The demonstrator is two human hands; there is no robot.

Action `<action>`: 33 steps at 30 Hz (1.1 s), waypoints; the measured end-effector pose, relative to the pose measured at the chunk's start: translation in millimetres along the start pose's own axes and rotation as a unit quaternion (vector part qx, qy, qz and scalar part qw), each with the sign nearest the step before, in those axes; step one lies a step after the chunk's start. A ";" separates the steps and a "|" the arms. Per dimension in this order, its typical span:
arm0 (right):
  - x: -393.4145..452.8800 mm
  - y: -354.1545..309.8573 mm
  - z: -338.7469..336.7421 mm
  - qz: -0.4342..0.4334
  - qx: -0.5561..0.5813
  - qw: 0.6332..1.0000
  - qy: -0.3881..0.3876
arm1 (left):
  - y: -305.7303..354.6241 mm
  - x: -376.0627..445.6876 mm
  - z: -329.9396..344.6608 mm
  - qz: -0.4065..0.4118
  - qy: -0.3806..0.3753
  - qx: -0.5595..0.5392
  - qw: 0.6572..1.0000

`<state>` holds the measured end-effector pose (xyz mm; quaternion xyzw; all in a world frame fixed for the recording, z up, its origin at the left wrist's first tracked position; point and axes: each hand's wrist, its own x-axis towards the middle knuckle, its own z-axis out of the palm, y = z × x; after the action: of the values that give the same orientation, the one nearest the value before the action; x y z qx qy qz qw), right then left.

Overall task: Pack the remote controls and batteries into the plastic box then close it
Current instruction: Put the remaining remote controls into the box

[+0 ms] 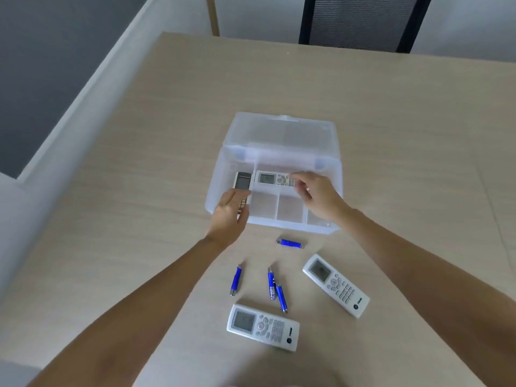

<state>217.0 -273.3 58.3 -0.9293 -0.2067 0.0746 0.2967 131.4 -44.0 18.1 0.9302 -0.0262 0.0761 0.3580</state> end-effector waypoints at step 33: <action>-34.8 25.5 -73.8 0.254 0.197 0.946 -0.053 | 13.4 -10.5 -29.4 -0.126 -0.015 -0.112 0.986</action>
<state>213.5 -345.5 104.0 -0.8690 0.0398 0.2353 0.4334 116.0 -34.3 46.8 0.8814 0.0769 0.0128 0.4659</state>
